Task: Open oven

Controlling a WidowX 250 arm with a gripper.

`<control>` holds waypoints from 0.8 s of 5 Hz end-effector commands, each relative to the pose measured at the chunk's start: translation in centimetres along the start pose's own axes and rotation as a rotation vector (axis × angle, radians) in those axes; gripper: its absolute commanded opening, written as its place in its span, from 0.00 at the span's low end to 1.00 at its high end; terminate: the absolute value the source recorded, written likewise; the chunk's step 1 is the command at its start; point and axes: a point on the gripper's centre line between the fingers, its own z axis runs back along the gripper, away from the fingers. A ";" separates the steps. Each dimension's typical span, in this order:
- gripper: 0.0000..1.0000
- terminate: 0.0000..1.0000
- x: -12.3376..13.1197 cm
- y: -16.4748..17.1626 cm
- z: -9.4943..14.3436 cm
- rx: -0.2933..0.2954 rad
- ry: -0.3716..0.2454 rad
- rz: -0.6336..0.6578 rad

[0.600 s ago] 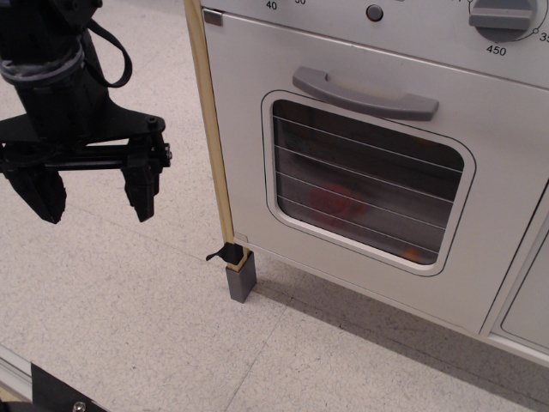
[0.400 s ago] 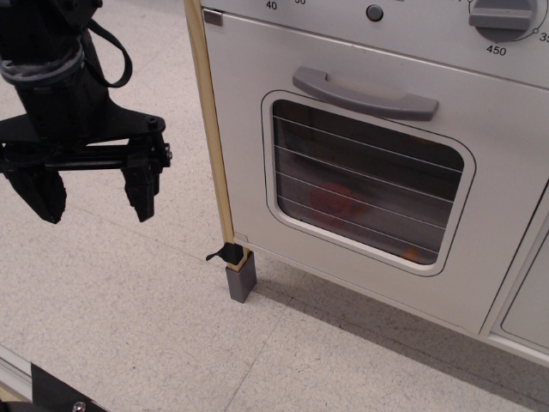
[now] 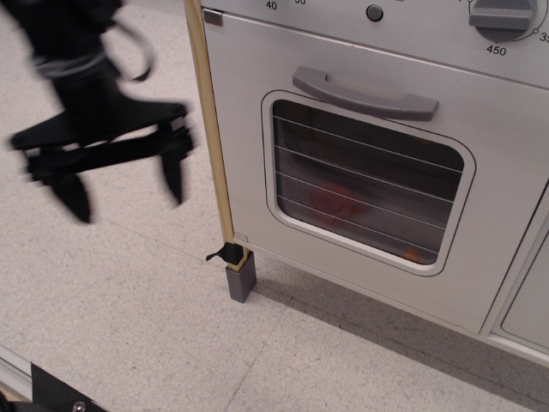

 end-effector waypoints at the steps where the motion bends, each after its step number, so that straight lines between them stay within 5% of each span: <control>1: 1.00 0.00 4.1 -6.6 1.2 -0.154 -0.072 0.327; 4: 1.00 0.00 8.9 -11.8 1.1 -0.393 -0.108 0.739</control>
